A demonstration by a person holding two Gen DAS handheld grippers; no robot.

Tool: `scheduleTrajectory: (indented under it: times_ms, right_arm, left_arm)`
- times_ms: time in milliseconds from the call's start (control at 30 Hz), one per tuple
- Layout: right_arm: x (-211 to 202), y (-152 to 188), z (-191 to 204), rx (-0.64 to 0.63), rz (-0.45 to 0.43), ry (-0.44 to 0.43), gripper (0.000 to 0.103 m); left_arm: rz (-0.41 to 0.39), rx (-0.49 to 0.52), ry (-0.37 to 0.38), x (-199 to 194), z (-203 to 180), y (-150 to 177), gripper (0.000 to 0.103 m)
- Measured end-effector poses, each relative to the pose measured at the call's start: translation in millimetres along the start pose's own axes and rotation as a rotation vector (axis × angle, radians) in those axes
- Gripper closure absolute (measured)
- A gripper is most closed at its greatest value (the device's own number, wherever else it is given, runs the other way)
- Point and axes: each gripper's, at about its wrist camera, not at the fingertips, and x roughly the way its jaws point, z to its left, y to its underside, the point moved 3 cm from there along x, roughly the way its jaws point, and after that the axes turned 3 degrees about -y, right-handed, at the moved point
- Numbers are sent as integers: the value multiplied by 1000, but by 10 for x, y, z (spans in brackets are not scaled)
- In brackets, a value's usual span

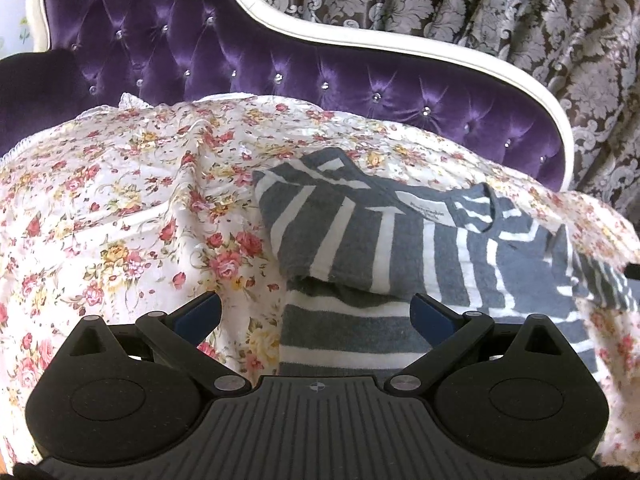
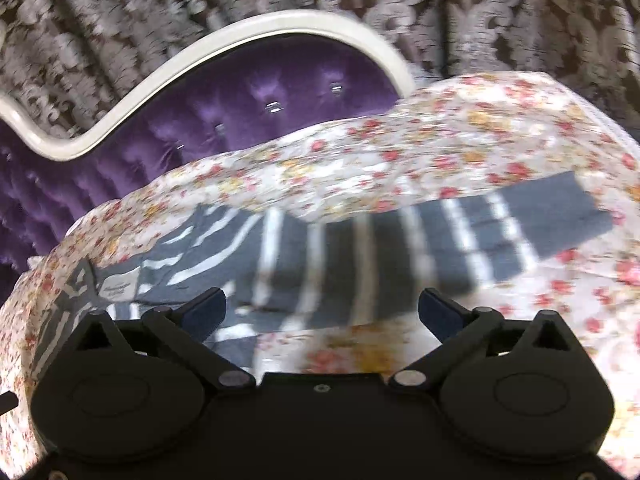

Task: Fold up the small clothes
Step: 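Move the right gripper to the other sleeve cuff and close on it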

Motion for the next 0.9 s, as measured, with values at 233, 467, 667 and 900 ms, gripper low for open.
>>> scheduleTrajectory:
  times_ms: [233, 467, 667, 900]
  right_arm:
    - [-140, -166, -583, 103, -6, 64, 0]
    - [-129, -293, -1251, 244, -35, 116, 0]
    - [-92, -325, -1708, 361, -64, 121, 0]
    - [65, -282, -1993, 451, -98, 54, 1]
  left_arm:
    - [2, 6, 7, -2, -9, 5, 1]
    - [2, 57, -1, 38, -95, 47, 1]
    - [-9, 93, 11, 59, -185, 93, 1]
    - [13, 108, 26, 126, -235, 160, 1]
